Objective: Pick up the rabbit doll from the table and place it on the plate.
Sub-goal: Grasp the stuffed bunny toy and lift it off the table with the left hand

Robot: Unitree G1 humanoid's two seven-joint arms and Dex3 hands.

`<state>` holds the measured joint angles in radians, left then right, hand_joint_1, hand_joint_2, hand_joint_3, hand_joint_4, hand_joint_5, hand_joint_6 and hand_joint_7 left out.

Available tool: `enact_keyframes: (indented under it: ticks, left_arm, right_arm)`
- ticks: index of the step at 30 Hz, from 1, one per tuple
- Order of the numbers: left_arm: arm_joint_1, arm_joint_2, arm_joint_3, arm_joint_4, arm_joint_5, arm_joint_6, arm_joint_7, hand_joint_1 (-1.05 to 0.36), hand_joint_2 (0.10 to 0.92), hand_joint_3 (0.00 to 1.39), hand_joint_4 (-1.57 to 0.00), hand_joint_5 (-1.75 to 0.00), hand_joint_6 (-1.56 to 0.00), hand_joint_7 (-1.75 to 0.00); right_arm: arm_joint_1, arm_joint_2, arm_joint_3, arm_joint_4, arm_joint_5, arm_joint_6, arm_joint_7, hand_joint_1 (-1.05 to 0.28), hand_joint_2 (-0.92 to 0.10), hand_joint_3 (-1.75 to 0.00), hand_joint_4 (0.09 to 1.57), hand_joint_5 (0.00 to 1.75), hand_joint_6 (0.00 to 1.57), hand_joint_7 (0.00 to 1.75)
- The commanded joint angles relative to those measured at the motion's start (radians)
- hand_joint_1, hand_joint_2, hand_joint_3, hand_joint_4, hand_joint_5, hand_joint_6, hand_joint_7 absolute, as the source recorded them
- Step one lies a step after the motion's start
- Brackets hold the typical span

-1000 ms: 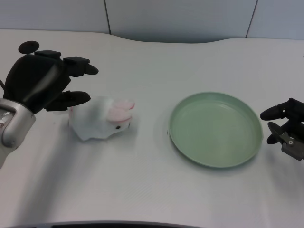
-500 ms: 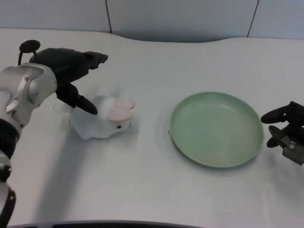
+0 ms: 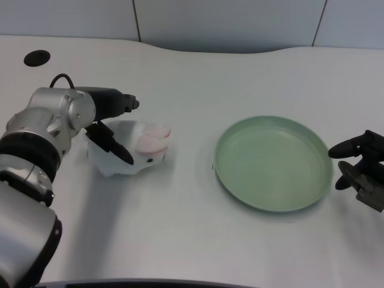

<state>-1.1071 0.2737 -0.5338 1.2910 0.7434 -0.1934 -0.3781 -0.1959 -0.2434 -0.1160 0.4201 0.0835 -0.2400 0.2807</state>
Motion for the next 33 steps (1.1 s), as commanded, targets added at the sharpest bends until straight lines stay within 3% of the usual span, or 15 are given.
enact_keyframes:
  ticks: [1,5,8,14,18,23,26,29,33]
  left_arm:
    - [-0.009,-0.01,-0.028,0.023,0.017,0.017,0.034,-1.05,0.892,0.02,-0.03,-0.01,-0.09,-0.04]
    - [-0.001,-0.022,-0.059,0.042,0.036,0.046,0.054,-1.05,0.888,0.01,-0.01,0.0,-0.09,-0.03]
    - [0.01,-0.027,-0.084,0.051,0.052,0.059,0.072,-1.05,0.878,0.01,0.0,0.0,-0.08,-0.02]
    - [0.04,-0.035,-0.126,0.063,0.081,0.049,0.159,-1.01,0.87,0.0,0.0,0.0,-0.07,0.0]
    - [0.063,-0.038,-0.182,0.072,0.13,0.042,0.26,-1.0,0.883,0.01,0.0,0.0,-0.04,0.0]
    - [0.095,-0.034,-0.211,0.081,0.155,0.042,0.387,-0.96,0.857,0.0,0.0,0.0,-0.03,0.0]
    - [0.108,-0.036,-0.199,0.085,0.14,0.043,0.399,-0.94,0.869,0.01,-0.02,-0.01,-0.02,0.0]
    - [0.123,-0.037,-0.186,0.086,0.125,0.041,0.431,-0.88,0.861,0.0,-0.11,-0.05,-0.07,-0.03]
    - [0.141,-0.042,-0.174,0.084,0.115,0.037,0.483,-0.75,0.843,0.0,-0.31,-0.1,-0.25,-0.05]
  right_arm:
    - [0.03,-0.008,-0.013,-0.032,0.017,0.016,0.003,-0.2,-0.92,-0.46,0.45,1.56,0.41,1.21]
    - [0.054,-0.01,-0.012,-0.072,0.012,0.03,-0.003,-0.2,-0.92,-0.46,0.45,1.56,0.41,1.22]
    - [0.071,-0.013,-0.018,-0.089,0.023,0.025,0.01,-0.2,-0.92,-0.48,0.44,1.57,0.4,1.23]
    - [0.103,-0.019,-0.021,-0.129,0.016,0.028,0.007,-0.2,-0.92,-0.47,0.45,1.58,0.4,1.25]
    - [0.127,-0.013,-0.028,-0.171,0.032,0.053,0.006,-0.19,-0.92,-0.48,0.45,1.59,0.39,1.26]
    - [0.15,-0.014,-0.03,-0.193,0.042,0.048,0.014,-0.19,-0.92,-0.53,0.45,1.62,0.38,1.28]
    - [0.162,-0.017,-0.029,-0.2,0.033,0.031,0.013,-0.2,-0.92,-0.54,0.45,1.62,0.38,1.28]
    - [0.179,-0.021,-0.027,-0.231,0.025,0.051,0.008,-0.22,-0.92,-0.53,0.43,1.61,0.38,1.28]
    - [0.195,-0.023,-0.028,-0.255,0.02,0.058,0.006,-0.23,-0.92,-0.53,0.43,1.6,0.38,1.27]
